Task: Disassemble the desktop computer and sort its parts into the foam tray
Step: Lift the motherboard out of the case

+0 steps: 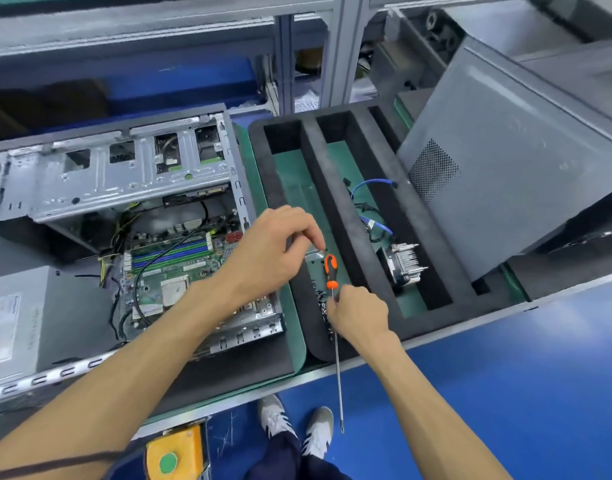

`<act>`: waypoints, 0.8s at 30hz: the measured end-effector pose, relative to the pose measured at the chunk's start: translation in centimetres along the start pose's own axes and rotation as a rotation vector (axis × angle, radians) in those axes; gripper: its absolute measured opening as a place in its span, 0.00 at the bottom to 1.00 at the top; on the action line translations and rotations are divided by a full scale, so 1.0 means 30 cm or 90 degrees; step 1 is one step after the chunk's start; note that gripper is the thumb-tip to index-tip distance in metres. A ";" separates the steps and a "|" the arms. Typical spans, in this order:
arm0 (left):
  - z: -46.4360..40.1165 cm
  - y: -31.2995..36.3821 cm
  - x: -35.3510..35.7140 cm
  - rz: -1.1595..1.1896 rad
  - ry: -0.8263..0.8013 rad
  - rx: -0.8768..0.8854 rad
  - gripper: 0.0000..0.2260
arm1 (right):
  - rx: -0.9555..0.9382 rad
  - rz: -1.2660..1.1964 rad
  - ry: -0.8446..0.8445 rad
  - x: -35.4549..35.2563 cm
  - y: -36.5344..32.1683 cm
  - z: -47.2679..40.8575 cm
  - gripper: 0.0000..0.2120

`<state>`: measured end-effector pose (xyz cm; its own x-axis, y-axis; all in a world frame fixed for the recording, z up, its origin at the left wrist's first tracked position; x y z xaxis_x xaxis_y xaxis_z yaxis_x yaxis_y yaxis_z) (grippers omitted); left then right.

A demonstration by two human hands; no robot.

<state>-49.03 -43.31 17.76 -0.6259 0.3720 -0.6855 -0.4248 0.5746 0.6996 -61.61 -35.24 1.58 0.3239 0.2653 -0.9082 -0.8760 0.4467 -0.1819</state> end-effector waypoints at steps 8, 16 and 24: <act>0.127 -0.254 -0.236 0.095 0.139 -0.240 0.17 | -0.120 -0.388 0.194 -0.371 -0.249 0.003 0.13; 0.277 -0.576 -0.332 -0.191 -0.024 -0.443 0.19 | -0.304 -0.371 0.266 -0.473 -0.559 -0.017 0.23; 0.236 -0.714 -0.312 -0.228 -0.113 -0.436 0.18 | -0.251 -0.281 0.155 -0.389 -0.642 -0.113 0.28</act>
<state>-29.45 -53.94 7.74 -0.2850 0.3933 -0.8741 -0.9247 0.1272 0.3587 -49.73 -49.84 14.42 0.6342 -0.0952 -0.7673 -0.7594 0.1098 -0.6413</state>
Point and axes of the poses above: each hand's wrist, its own z-axis away from the middle knuckle, its own x-axis out of the palm, y = z × x, the point moved 7 cm from there along -z, towards the middle knuckle, and after that the axes turned 1 degree about -x, right-handed, at the moved point
